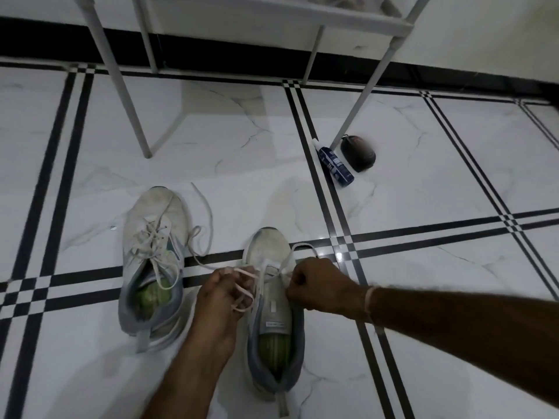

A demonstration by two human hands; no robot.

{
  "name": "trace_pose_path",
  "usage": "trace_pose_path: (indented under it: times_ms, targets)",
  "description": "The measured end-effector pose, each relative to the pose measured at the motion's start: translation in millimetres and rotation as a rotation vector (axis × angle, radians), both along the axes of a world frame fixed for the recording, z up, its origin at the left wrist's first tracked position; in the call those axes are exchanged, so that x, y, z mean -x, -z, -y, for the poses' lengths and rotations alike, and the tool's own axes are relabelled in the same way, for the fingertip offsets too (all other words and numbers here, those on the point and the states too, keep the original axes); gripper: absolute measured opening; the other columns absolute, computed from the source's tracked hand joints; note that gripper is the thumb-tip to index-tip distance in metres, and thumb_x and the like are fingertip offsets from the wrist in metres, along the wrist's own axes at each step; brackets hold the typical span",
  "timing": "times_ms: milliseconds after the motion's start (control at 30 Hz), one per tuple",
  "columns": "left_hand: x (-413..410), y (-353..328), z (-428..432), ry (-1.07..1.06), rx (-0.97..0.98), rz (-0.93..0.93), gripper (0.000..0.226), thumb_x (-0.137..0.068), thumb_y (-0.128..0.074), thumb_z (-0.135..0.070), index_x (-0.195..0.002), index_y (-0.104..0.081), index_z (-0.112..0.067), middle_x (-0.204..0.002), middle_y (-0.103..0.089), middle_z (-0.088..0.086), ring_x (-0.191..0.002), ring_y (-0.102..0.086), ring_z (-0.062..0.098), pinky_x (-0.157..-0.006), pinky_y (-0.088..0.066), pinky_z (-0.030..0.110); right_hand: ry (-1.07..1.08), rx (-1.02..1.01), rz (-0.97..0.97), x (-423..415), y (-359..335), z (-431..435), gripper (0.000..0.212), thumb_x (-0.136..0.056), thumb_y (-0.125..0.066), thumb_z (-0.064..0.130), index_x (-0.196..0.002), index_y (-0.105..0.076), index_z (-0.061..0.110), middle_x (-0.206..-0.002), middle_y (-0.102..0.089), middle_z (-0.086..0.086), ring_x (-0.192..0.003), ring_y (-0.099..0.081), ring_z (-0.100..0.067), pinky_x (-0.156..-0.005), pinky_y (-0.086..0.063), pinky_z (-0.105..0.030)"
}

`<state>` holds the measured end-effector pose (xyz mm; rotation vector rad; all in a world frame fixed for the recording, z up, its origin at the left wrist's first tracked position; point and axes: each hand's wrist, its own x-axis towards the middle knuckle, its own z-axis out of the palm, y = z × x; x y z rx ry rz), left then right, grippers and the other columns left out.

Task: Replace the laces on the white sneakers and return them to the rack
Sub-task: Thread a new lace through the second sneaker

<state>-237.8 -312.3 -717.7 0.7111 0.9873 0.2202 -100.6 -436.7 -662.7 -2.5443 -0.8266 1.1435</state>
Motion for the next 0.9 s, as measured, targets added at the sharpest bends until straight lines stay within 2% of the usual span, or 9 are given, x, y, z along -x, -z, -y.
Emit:
trace_pose_path:
  times_ms: [100, 200, 300, 400, 500, 667, 733, 833, 900]
  targets:
    - [2, 0, -3, -0.247, 0.297, 0.221, 0.027, -0.107, -0.038, -0.015, -0.093, -0.061, -0.009, -0.085, -0.076, 0.007, -0.073, -0.075, 0.016, -0.079, -0.061, 0.035, 0.046, -0.065, 0.044, 7, 16, -7, 0.015, -0.092, -0.073, 0.019, -0.092, -0.073, 0.004, -0.075, -0.061, 0.005, -0.069, -0.061, -0.009, -0.064, -0.050, -0.014]
    - [0, 4, -10, -0.402, 0.272, 0.231, 0.033, -0.106, -0.036, -0.013, -0.075, -0.045, -0.018, -0.059, -0.054, -0.003, -0.050, -0.057, 0.011, -0.078, -0.054, 0.038, 0.140, -0.118, 0.024, 2, 25, -13, 0.012, -0.089, -0.074, 0.014, -0.078, -0.073, 0.011, -0.076, -0.068, -0.002, -0.074, -0.069, -0.017, -0.064, -0.053, -0.020]
    - [-8, 13, -19, -0.338, -0.018, 0.063, 0.033, -0.106, -0.035, -0.008, -0.075, -0.039, -0.019, -0.056, -0.042, -0.003, -0.048, -0.039, 0.012, -0.057, -0.042, 0.029, 0.272, -0.214, -0.149, 0, 20, -17, 0.022, -0.089, -0.075, 0.011, -0.069, -0.070, 0.016, -0.072, -0.069, -0.002, -0.067, -0.067, -0.012, -0.057, -0.053, -0.018]
    - [-14, 7, -16, -0.029, -0.499, -0.194, 0.019, -0.107, -0.042, -0.020, -0.089, -0.051, -0.018, -0.078, -0.057, 0.004, -0.070, -0.056, 0.024, -0.067, -0.046, 0.037, 0.404, -0.268, -0.083, 26, 22, -6, 0.020, -0.092, -0.072, 0.022, -0.072, -0.071, 0.018, -0.074, -0.071, -0.001, -0.072, -0.070, -0.012, -0.070, -0.061, -0.029]
    - [-4, -2, -6, 0.271, -0.898, -0.235, 0.009, -0.100, -0.058, -0.021, -0.102, -0.050, -0.016, -0.094, -0.061, 0.004, -0.085, -0.059, 0.023, -0.071, -0.042, 0.034, 0.619, -0.310, -0.031, 57, 33, 8, 0.018, -0.089, -0.074, 0.025, -0.071, -0.072, 0.021, -0.074, -0.073, 0.000, -0.074, -0.071, -0.016, -0.076, -0.063, -0.042]
    - [8, 6, -7, 0.499, -1.251, -0.310, 0.015, -0.092, -0.072, -0.022, -0.094, -0.058, -0.016, -0.097, -0.055, 0.001, -0.085, -0.055, 0.017, -0.072, -0.044, 0.034, 0.603, -0.383, -0.004, 46, 45, 1, 0.017, -0.083, -0.078, 0.021, -0.068, -0.074, 0.015, -0.068, -0.072, -0.001, -0.068, -0.068, -0.010, -0.069, -0.059, -0.032]
    - [6, 2, -10, 0.414, -1.088, -0.239, 0.010, -0.096, -0.066, -0.020, -0.089, -0.061, -0.015, -0.089, -0.060, 0.002, -0.081, -0.057, 0.019, -0.071, -0.047, 0.033, 0.605, -0.375, 0.059, 49, 45, 1, 0.015, -0.083, -0.077, 0.021, -0.069, -0.073, 0.015, -0.069, -0.072, -0.001, -0.070, -0.068, -0.012, -0.069, -0.056, -0.030]
    - [6, -29, -30, -0.099, -0.212, 0.155, 0.026, -0.103, -0.049, -0.004, -0.082, -0.056, -0.017, -0.064, -0.056, -0.001, -0.061, -0.056, 0.016, -0.055, -0.050, 0.022, 0.643, -0.374, 0.117, 53, 44, 7, 0.011, -0.085, -0.076, 0.024, -0.078, -0.072, 0.016, -0.076, -0.071, 0.003, -0.075, -0.068, -0.012, -0.071, -0.055, -0.028]
    - [17, -28, -47, -0.243, -0.161, 0.207, 0.028, -0.102, -0.048, -0.003, -0.080, -0.053, -0.020, -0.056, -0.051, -0.007, -0.054, -0.051, 0.010, -0.052, -0.048, 0.018, 0.679, -0.383, 0.159, 44, 48, 14, 0.011, -0.086, -0.075, 0.024, -0.080, -0.073, 0.015, -0.076, -0.072, 0.004, -0.076, -0.068, -0.012, -0.070, -0.055, -0.026]
